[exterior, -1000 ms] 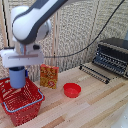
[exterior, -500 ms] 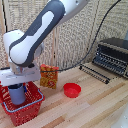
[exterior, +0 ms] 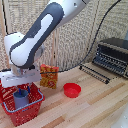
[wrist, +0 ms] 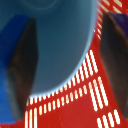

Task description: Observe the blue drinking vessel close to you. Point your gripping mechanism towards the blue drinking vessel. Softly grip the blue drinking vessel using your gripping mechanism. Move your gripping mechanism and the blue drinking vessel above the receptacle. Let go of the blue drinking vessel into the receptacle.

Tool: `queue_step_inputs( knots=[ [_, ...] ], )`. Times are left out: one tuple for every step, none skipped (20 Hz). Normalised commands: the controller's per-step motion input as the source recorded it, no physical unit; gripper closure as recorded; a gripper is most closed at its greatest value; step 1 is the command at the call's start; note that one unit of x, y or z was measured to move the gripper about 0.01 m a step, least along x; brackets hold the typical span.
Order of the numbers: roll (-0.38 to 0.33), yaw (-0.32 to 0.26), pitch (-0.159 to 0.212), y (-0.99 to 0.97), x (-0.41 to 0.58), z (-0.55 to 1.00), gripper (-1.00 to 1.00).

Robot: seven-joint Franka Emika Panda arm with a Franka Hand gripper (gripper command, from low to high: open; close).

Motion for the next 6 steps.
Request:
queue_step_inputs(
  knots=[
    [0.030,-0.042,0.000,-0.19,0.069,0.52,-1.00],
    [0.000,-0.055,0.024,-0.12,0.103,0.65,-1.00],
    [0.000,-0.030,0.032,-0.11,0.069,0.79,-1.00],
    [0.000,-0.016,0.060,0.00,0.157,0.88,-1.00],
    [0.000,-0.001,0.079,0.00,0.229,0.91,-1.00],
    [0.000,0.000,0.099,-0.05,0.149,0.96,-1.00]
  ],
)
